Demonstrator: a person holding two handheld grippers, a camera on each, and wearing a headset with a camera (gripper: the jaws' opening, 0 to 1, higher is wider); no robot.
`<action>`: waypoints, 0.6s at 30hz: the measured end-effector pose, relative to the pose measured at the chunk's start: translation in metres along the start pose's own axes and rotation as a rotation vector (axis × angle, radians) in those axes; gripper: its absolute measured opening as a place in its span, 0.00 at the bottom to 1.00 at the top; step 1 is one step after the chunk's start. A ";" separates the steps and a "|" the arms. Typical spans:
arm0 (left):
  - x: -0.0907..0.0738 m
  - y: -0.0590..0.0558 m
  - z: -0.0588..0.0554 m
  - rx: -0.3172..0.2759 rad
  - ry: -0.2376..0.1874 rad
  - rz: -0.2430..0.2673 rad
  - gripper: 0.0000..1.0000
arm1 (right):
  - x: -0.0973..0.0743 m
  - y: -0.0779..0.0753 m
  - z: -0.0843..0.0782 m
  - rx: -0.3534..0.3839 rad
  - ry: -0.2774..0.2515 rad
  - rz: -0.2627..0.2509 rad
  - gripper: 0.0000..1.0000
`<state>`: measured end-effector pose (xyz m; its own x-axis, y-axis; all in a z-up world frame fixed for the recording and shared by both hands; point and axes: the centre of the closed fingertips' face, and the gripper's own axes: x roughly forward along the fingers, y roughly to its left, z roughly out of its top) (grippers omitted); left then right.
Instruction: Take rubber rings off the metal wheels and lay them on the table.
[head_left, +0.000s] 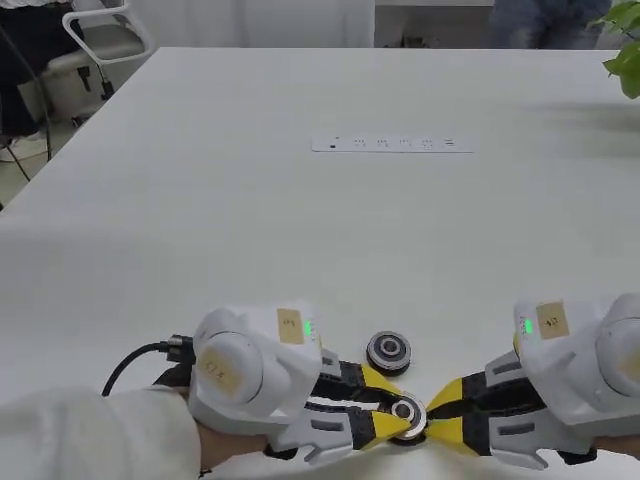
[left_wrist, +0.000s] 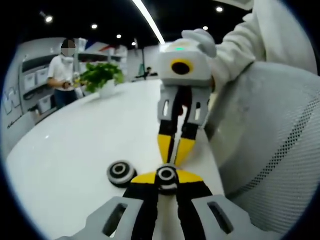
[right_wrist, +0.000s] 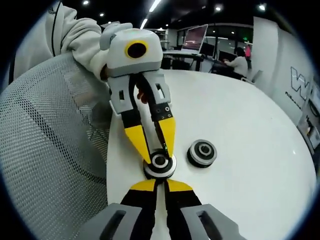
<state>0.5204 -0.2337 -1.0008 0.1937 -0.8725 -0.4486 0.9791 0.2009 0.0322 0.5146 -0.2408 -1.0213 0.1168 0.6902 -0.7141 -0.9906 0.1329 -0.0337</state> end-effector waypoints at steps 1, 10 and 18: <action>0.000 0.001 0.000 0.001 0.001 0.001 0.13 | 0.000 -0.001 0.000 -0.003 0.003 -0.006 0.02; -0.001 0.001 -0.001 0.011 0.008 0.004 0.13 | 0.000 -0.007 0.000 0.007 0.019 -0.047 0.00; -0.001 0.002 -0.001 0.014 0.007 0.009 0.13 | -0.004 -0.015 0.001 0.220 -0.026 -0.056 0.00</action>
<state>0.5223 -0.2317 -1.0010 0.2023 -0.8674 -0.4547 0.9780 0.2028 0.0484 0.5294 -0.2451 -1.0171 0.1754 0.6952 -0.6970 -0.9434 0.3211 0.0829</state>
